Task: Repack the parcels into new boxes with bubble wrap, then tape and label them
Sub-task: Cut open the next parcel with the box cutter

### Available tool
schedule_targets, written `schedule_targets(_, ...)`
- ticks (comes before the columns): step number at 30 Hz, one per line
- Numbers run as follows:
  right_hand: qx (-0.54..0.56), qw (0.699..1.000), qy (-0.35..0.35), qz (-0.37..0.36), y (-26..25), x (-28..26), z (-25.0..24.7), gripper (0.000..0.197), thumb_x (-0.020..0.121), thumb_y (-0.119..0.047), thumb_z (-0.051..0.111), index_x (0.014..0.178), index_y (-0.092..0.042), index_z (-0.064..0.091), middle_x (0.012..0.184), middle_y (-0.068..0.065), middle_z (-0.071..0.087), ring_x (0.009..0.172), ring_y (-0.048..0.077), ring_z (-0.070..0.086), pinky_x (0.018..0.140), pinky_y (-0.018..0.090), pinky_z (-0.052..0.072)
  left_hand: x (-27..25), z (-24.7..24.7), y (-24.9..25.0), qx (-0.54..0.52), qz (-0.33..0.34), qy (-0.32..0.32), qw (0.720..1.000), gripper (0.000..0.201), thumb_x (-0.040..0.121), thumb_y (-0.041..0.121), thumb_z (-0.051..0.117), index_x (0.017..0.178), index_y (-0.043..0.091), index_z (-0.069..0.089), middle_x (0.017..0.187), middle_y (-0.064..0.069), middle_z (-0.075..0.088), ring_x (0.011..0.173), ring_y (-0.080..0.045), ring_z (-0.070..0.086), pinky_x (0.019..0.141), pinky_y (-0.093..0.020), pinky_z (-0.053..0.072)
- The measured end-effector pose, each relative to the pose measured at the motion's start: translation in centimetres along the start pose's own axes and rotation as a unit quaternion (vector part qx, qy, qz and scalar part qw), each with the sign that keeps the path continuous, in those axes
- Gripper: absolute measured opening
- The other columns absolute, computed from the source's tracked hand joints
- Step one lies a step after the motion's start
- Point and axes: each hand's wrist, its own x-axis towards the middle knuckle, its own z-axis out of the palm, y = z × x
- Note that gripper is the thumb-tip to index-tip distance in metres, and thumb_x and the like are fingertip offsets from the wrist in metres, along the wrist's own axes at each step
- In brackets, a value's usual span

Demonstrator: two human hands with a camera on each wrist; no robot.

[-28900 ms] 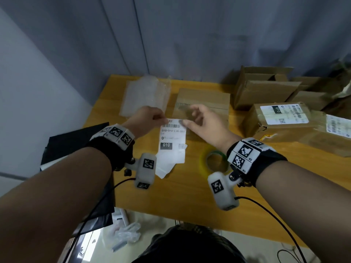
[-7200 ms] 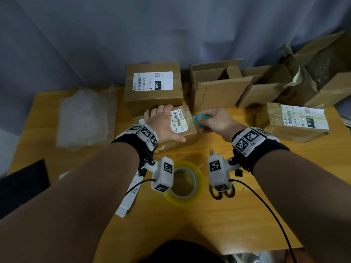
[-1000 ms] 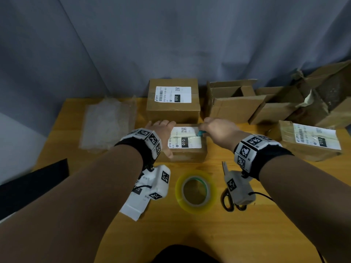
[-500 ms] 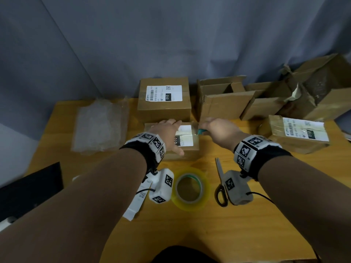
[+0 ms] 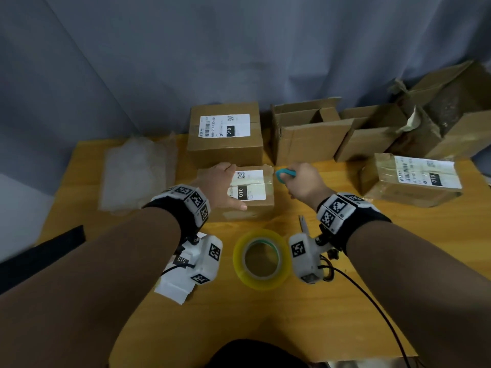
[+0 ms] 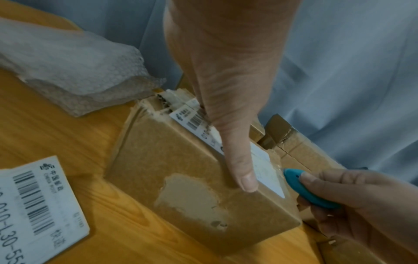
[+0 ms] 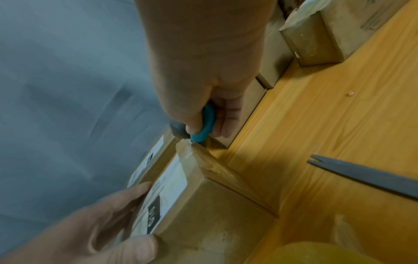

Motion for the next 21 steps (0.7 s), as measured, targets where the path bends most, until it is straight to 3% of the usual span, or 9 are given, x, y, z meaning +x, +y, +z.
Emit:
schedule_targets(4,0.058,0.998,-0.005,0.027,0.1,0.0,0.5,0.030,0.097,-0.021,0.051,0.121,-0.005,0.059,0.101,0.012,0.061,0.098,0.030,0.062,0.088,0.045,0.054,0.3,0.2,-0.1,0.005,-0.004,0.004,1.000,0.111,0.069,0.065,0.068,0.149,0.011,0.014,0.149,-0.007,0.025,0.136,-0.024,0.027,0.109,-0.041,0.028)
schedule_targets(8,0.085,0.996,-0.004,0.033,0.2,-0.2,0.4,0.034,0.097,-0.023,0.052,0.129,-0.010,0.055,0.113,0.014,0.062,0.102,0.030,0.061,0.089,0.045,0.054,0.7,-0.2,0.1,0.023,-0.005,-0.003,1.000,0.112,0.065,0.067,0.070,0.148,0.014,0.017,0.143,-0.007,0.029,0.130,-0.026,0.030,0.105,-0.043,0.036)
schedule_targets(14,0.046,0.999,-0.008,0.022,-0.2,0.0,0.3,0.038,0.097,-0.022,0.051,0.133,-0.008,0.051,0.117,0.014,0.061,0.105,0.029,0.060,0.092,0.044,0.052,1.2,-1.3,0.3,0.043,-0.006,-0.034,0.998,0.110,0.060,0.068,0.073,0.144,0.015,0.025,0.136,-0.008,0.034,0.125,-0.028,0.034,0.102,-0.045,0.040)
schedule_targets(21,0.036,0.999,-0.025,0.005,-0.3,0.3,-0.1,0.037,0.097,-0.020,0.052,0.131,-0.008,0.054,0.116,0.015,0.062,0.098,0.026,0.060,0.092,0.044,0.052,0.6,-0.8,0.4,0.053,0.002,-0.014,0.999,0.113,0.066,0.069,0.067,0.149,0.011,0.018,0.141,-0.009,0.037,0.124,-0.027,0.042,0.100,-0.042,0.044)
